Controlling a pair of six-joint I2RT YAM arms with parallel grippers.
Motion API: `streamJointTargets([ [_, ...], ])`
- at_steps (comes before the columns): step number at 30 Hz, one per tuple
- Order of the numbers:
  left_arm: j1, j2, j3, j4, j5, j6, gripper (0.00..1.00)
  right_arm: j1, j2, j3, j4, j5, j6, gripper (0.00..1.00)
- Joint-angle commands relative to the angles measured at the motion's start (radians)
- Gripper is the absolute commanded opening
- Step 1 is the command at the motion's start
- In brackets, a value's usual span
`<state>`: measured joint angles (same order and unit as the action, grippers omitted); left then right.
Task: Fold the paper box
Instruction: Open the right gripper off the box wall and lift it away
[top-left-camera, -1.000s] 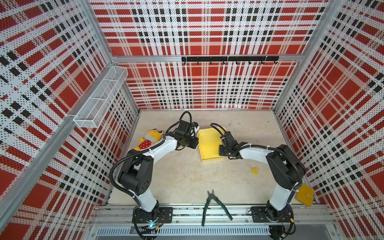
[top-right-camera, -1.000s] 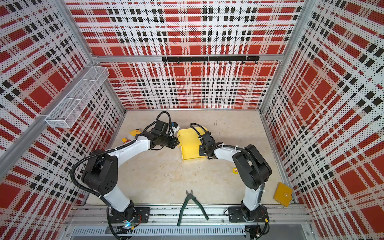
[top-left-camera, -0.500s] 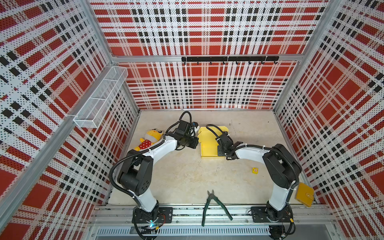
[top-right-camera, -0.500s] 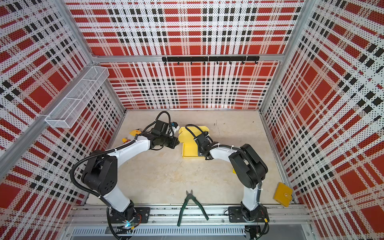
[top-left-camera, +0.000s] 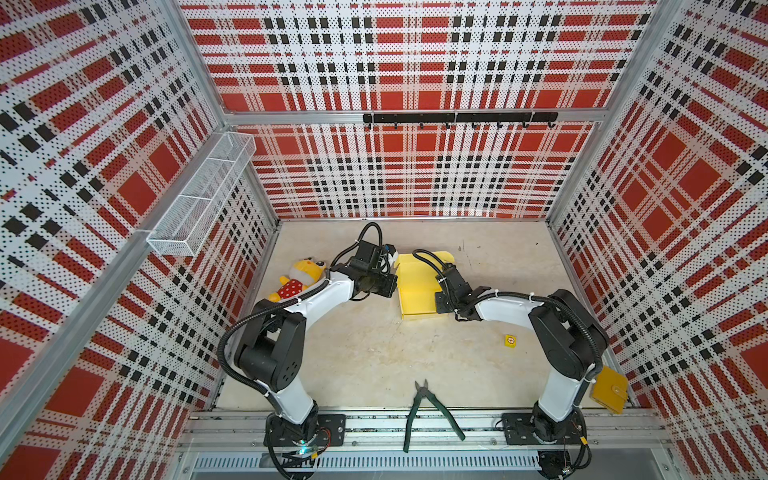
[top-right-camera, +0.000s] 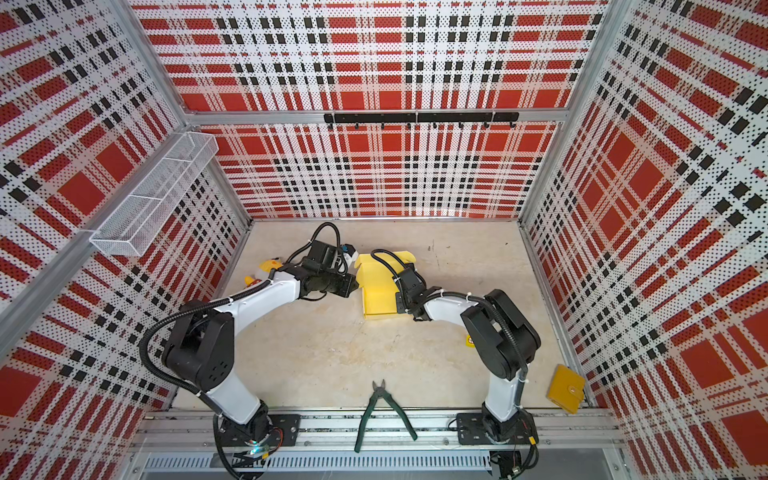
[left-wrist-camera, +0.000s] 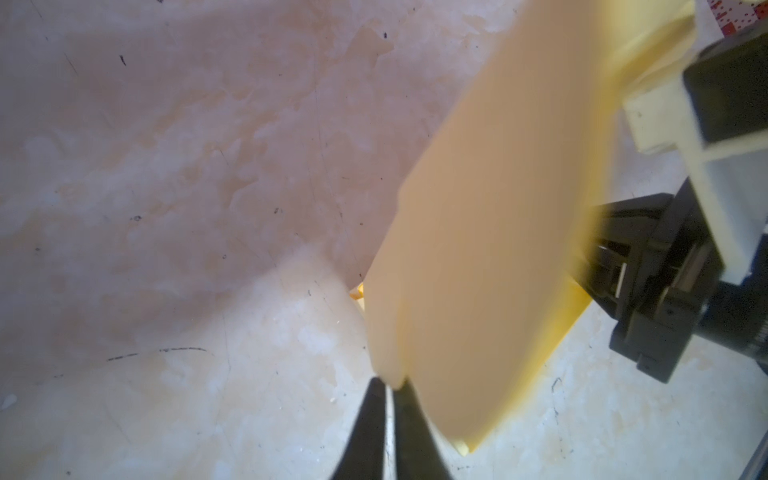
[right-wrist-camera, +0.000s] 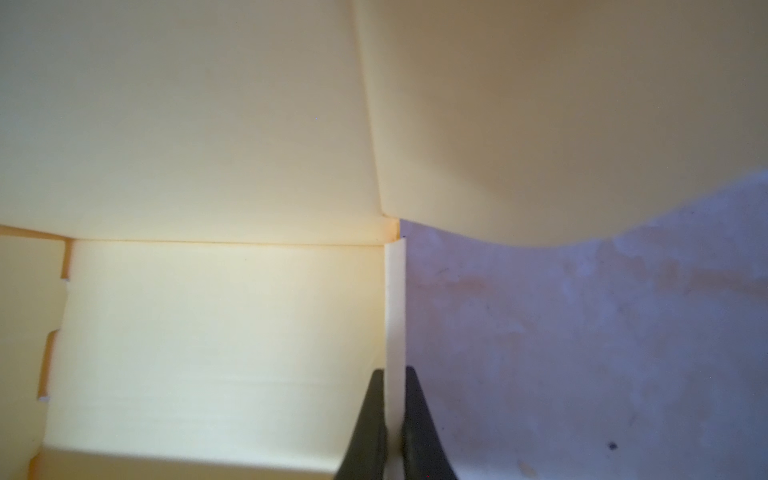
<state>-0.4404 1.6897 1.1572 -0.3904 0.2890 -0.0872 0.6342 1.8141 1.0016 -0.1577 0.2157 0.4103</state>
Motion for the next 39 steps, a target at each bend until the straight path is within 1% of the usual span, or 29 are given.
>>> streamJointTargets([
  [1,-0.01,-0.029,-0.008,0.03,0.029,-0.011,0.0,0.009,0.001,0.012,-0.041,-0.011,-0.056,0.0],
  [4,-0.013,-0.027,-0.01,0.034,0.029,-0.007,0.0,0.023,0.05,0.067,-0.142,0.074,-0.038,0.0],
  [10,-0.014,-0.027,-0.019,0.044,0.027,-0.006,0.0,0.069,0.152,0.141,-0.256,0.184,-0.006,0.0],
  [13,-0.013,-0.024,-0.019,0.045,0.027,-0.009,0.0,0.079,0.172,0.152,-0.264,0.188,0.008,0.0],
  [16,-0.012,-0.022,-0.021,0.048,0.027,-0.009,0.0,0.078,0.139,0.144,-0.257,0.187,0.013,0.01],
  [20,-0.014,-0.024,-0.021,0.046,0.018,-0.007,0.0,0.076,0.055,0.137,-0.249,0.177,-0.001,0.17],
  [23,-0.012,-0.024,-0.02,0.045,0.016,-0.006,0.01,0.068,-0.001,0.136,-0.241,0.145,0.002,0.25],
  [29,-0.021,-0.019,-0.014,0.04,0.009,0.0,0.03,0.054,-0.061,0.145,-0.246,0.106,0.03,0.31],
  [33,-0.021,-0.022,-0.014,0.038,0.006,0.003,0.05,0.044,-0.101,0.13,-0.231,0.072,0.068,0.37],
  [35,-0.021,-0.024,-0.014,0.038,0.007,0.004,0.07,0.037,-0.122,0.118,-0.22,0.053,0.083,0.42],
  [37,-0.019,-0.027,-0.013,0.035,0.005,0.007,0.1,0.033,-0.148,0.105,-0.213,0.035,0.095,0.45],
  [39,-0.016,-0.031,-0.011,0.034,0.005,0.009,0.14,0.03,-0.178,0.092,-0.213,0.029,0.105,0.49],
])
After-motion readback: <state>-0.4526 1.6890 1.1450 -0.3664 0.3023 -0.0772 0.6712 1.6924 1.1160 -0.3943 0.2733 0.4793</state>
